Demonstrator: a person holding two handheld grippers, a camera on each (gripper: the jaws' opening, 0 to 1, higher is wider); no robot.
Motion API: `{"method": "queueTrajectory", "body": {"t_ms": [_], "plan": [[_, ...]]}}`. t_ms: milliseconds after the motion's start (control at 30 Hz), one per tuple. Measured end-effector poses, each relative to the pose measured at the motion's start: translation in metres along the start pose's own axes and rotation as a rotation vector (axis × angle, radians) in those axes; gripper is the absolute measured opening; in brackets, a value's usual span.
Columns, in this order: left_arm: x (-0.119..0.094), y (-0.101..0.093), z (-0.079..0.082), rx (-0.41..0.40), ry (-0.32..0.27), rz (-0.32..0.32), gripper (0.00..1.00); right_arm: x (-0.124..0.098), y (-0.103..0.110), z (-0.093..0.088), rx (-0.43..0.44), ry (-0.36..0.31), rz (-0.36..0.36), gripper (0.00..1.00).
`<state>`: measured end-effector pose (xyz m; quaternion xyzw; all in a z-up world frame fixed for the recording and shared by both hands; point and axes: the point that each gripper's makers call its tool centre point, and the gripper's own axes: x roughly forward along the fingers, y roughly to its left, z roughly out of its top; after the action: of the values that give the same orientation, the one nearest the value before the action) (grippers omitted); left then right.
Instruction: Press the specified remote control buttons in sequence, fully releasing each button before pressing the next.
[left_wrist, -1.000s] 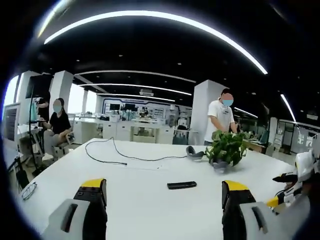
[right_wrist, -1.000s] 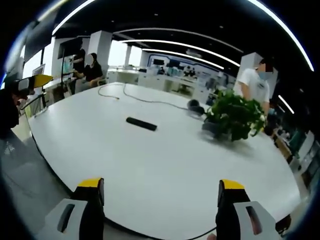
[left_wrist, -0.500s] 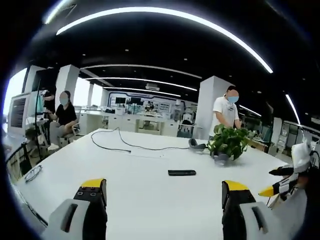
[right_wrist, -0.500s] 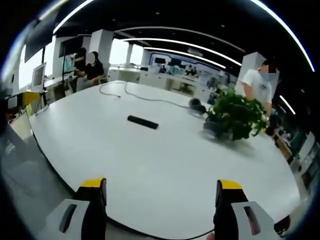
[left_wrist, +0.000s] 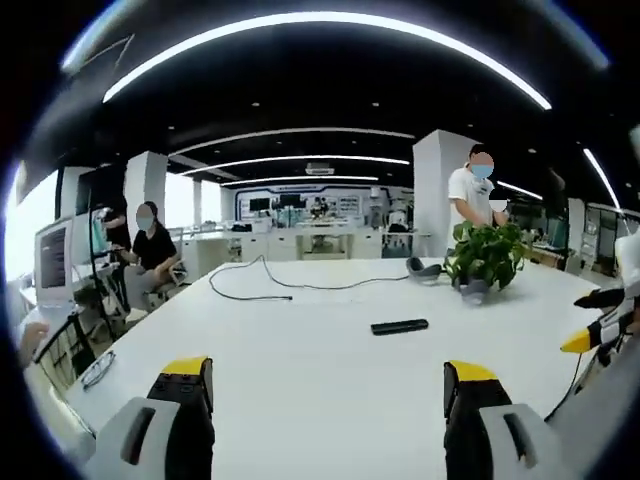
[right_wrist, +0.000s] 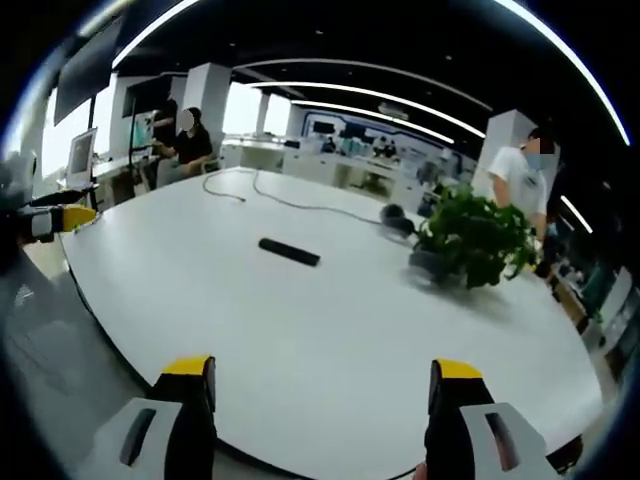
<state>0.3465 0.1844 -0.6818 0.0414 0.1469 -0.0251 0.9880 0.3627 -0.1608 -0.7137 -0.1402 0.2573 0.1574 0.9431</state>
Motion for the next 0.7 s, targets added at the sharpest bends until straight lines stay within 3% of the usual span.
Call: {"method": "queueTrajectory", "body": {"t_ms": [167, 700], "plan": [[-0.001, 0.003, 0.003, -0.044, -0.022, -0.006, 1.0, -0.002, 0.006, 0.007, 0.005, -0.045, 0.025, 0.88], [0.0, 0.006, -0.004, -0.046, -0.012, -0.024, 1.0, -0.001, 0.007, 0.007, 0.008, -0.038, 0.03, 0.86]]}}
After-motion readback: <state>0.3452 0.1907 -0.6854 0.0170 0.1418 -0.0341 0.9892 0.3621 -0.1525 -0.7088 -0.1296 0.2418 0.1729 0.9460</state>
